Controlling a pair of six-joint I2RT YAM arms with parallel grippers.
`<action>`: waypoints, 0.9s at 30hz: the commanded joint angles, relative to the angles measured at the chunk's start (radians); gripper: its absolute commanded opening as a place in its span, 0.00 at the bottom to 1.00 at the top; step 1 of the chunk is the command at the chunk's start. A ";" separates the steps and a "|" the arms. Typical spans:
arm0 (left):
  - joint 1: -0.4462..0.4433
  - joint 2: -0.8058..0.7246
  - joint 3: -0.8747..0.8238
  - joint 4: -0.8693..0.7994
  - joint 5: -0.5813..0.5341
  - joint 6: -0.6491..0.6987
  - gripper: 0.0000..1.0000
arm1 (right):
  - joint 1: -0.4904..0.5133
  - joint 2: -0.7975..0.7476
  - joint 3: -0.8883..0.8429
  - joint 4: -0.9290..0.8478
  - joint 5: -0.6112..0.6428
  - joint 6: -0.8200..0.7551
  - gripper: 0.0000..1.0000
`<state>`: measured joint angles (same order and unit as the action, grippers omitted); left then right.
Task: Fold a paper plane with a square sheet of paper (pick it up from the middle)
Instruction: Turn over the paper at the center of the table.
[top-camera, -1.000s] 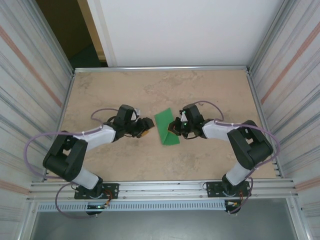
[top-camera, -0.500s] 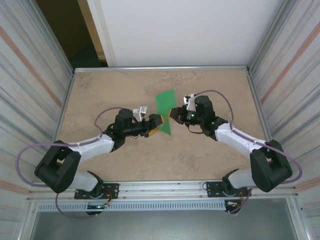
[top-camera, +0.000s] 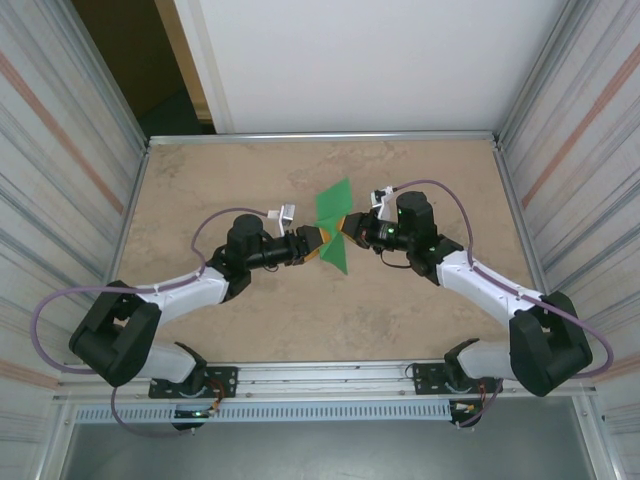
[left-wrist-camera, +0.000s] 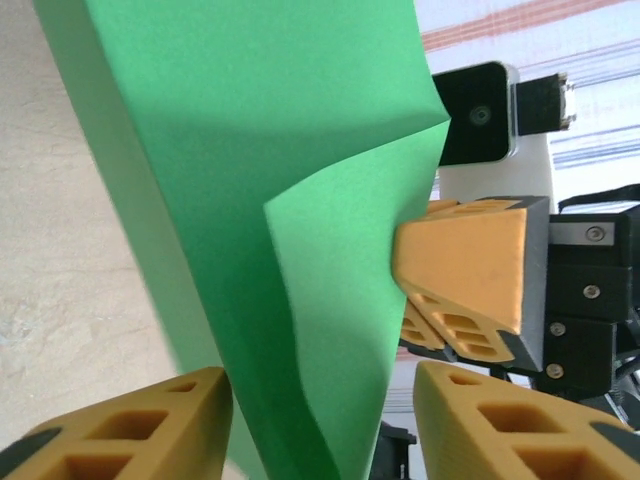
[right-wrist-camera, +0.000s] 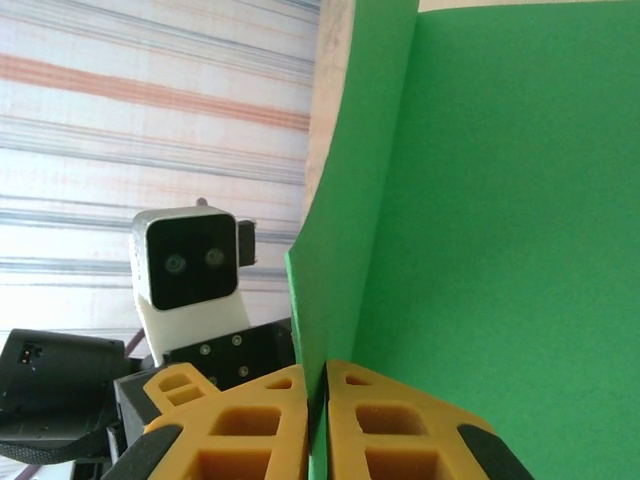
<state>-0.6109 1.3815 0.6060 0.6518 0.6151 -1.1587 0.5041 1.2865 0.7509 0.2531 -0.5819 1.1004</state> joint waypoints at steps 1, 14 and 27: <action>-0.004 -0.036 0.030 0.042 0.023 0.006 0.46 | -0.008 -0.033 -0.004 -0.030 -0.017 0.012 0.12; 0.004 -0.021 0.031 0.056 0.038 0.023 0.16 | -0.022 -0.035 -0.022 -0.050 -0.020 0.006 0.20; 0.086 -0.048 0.084 -0.321 0.005 0.241 0.05 | -0.127 -0.105 0.003 -0.357 0.166 -0.139 0.62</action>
<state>-0.5499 1.3758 0.6373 0.5072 0.6292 -1.0512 0.4023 1.2205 0.7284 0.0387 -0.5072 1.0382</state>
